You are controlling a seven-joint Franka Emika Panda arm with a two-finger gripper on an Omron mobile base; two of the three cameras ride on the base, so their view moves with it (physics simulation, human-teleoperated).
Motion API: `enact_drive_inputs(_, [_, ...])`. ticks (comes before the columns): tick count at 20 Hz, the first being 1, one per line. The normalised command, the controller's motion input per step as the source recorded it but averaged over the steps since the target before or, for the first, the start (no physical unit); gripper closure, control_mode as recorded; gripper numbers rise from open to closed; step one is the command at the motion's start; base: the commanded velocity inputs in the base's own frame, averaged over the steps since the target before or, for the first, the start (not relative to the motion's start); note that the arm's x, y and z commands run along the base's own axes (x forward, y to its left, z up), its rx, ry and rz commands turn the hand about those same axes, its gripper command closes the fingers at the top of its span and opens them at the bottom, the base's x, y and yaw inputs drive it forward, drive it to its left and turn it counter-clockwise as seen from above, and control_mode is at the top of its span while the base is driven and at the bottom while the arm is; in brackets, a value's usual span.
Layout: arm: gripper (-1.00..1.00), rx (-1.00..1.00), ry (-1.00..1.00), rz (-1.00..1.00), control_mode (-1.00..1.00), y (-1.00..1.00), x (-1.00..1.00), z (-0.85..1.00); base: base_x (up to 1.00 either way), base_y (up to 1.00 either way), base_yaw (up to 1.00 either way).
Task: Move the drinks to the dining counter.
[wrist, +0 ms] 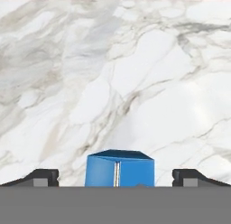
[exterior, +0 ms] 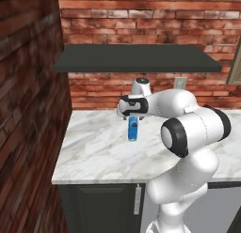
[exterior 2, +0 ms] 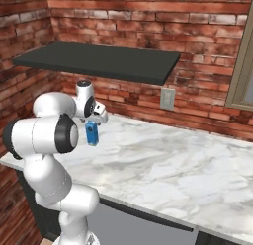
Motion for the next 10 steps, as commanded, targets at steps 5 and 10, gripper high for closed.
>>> enact_drive_inputs(5, [-1.0,0.0,0.0,-0.06,-1.0,0.0,-0.2,-0.41,0.0,0.0,0.0])
enact_drive_inputs(10, [1.0,0.0,0.04,-0.05,-1.0,0.0,-0.2,-0.76,0.0,0.0,0.0])
